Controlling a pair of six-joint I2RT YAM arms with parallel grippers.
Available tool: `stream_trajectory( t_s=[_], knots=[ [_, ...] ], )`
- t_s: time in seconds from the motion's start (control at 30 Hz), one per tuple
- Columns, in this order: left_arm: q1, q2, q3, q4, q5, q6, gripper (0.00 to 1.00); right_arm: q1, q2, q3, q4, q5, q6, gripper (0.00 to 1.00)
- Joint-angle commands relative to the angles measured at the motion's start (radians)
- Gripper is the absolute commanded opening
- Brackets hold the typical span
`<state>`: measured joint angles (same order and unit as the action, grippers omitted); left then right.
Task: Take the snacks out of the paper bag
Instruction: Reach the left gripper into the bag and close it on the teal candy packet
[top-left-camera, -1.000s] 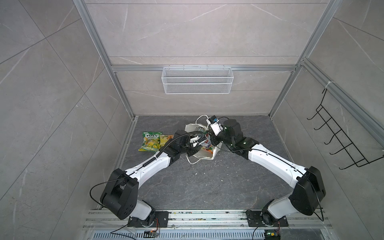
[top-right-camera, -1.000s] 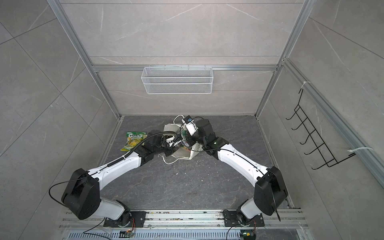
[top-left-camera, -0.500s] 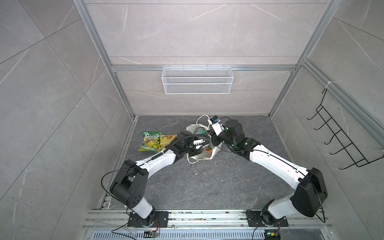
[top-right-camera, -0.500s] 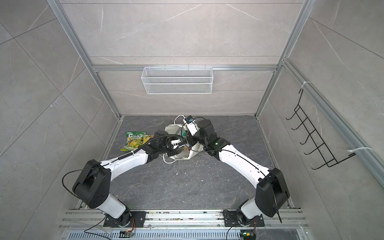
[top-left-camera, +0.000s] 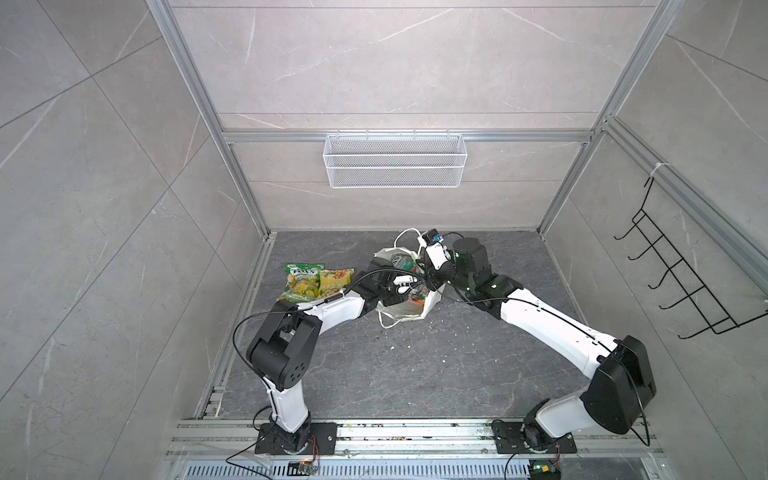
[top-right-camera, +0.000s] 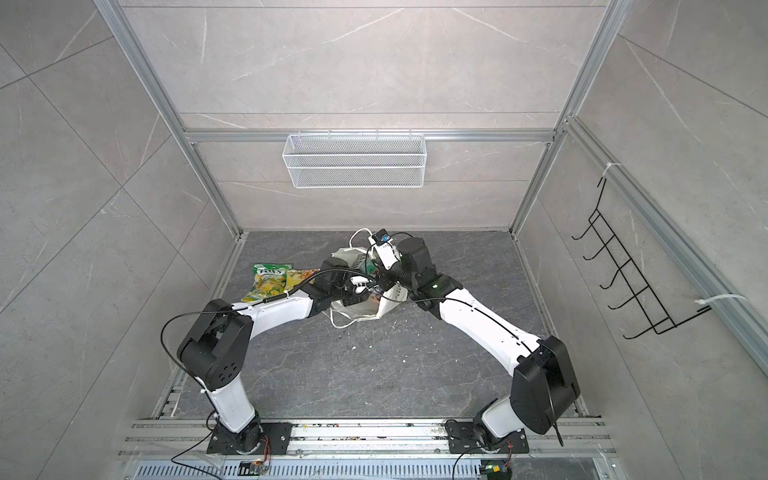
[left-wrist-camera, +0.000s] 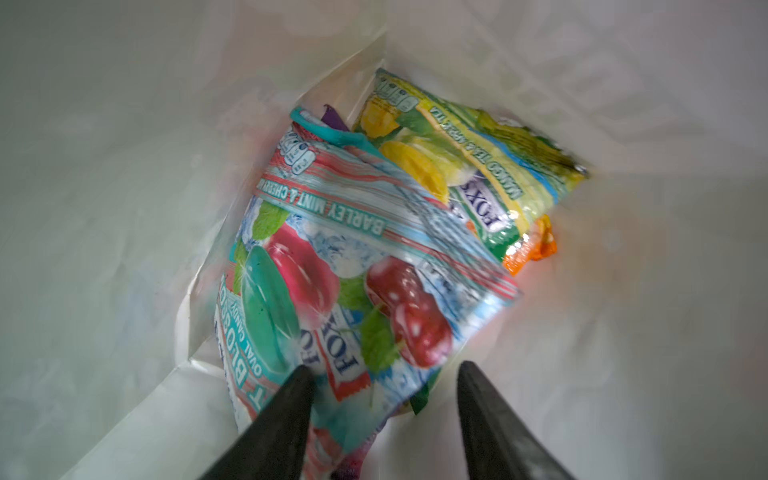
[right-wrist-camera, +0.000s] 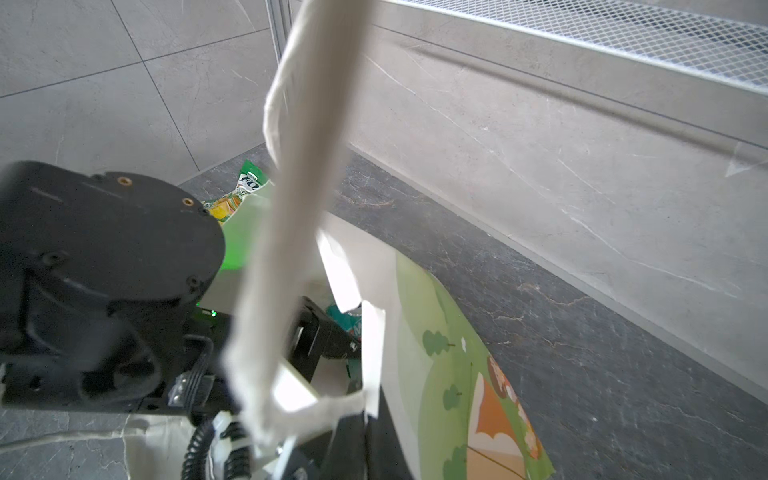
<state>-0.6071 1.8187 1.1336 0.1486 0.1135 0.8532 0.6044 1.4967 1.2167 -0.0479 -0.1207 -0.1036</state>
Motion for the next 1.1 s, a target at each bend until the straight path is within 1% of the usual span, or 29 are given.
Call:
stream_trajectory(
  t_s=[0.0, 0.03, 0.07, 0.1, 0.13, 0.23, 0.3, 0.43, 0.63, 0.87, 1.07],
  knots=[
    [-0.002, 0.033, 0.030, 0.118, -0.050, -0.001, 0.48, 0.006, -0.054, 0.000, 0.077, -0.057, 0.016, 0.00],
    [-0.003, 0.046, 0.028, 0.145, -0.067, -0.001, 0.47, 0.006, -0.059, -0.005, 0.081, -0.059, 0.015, 0.00],
    [-0.002, 0.058, 0.029, 0.161, -0.077, 0.004, 0.42, 0.006, -0.064, -0.010, 0.086, -0.060, 0.016, 0.00],
    [-0.002, 0.069, 0.029, 0.179, -0.093, 0.006, 0.36, 0.004, -0.068, -0.011, 0.085, -0.060, 0.015, 0.00],
    [-0.003, 0.079, 0.029, 0.211, -0.114, 0.003, 0.28, 0.006, -0.072, -0.011, 0.081, -0.060, 0.016, 0.00],
    [-0.002, 0.107, 0.033, 0.260, -0.145, 0.008, 0.21, 0.006, -0.085, -0.020, 0.077, -0.061, 0.015, 0.00],
    [-0.003, 0.117, 0.041, 0.269, -0.158, 0.003, 0.12, 0.006, -0.092, -0.029, 0.083, -0.061, 0.014, 0.00],
    [-0.004, 0.087, 0.039, 0.271, -0.176, -0.033, 0.00, 0.006, -0.095, -0.017, 0.054, -0.054, 0.015, 0.00],
    [-0.004, 0.004, -0.016, 0.301, -0.178, -0.069, 0.00, 0.002, -0.090, -0.027, 0.064, -0.021, 0.016, 0.00],
    [-0.012, -0.101, -0.097, 0.329, -0.172, -0.153, 0.00, -0.002, -0.078, -0.026, 0.068, -0.003, 0.024, 0.00],
    [-0.038, -0.205, -0.161, 0.322, -0.178, -0.177, 0.00, -0.004, -0.076, -0.026, 0.060, 0.004, 0.024, 0.00]
  ],
)
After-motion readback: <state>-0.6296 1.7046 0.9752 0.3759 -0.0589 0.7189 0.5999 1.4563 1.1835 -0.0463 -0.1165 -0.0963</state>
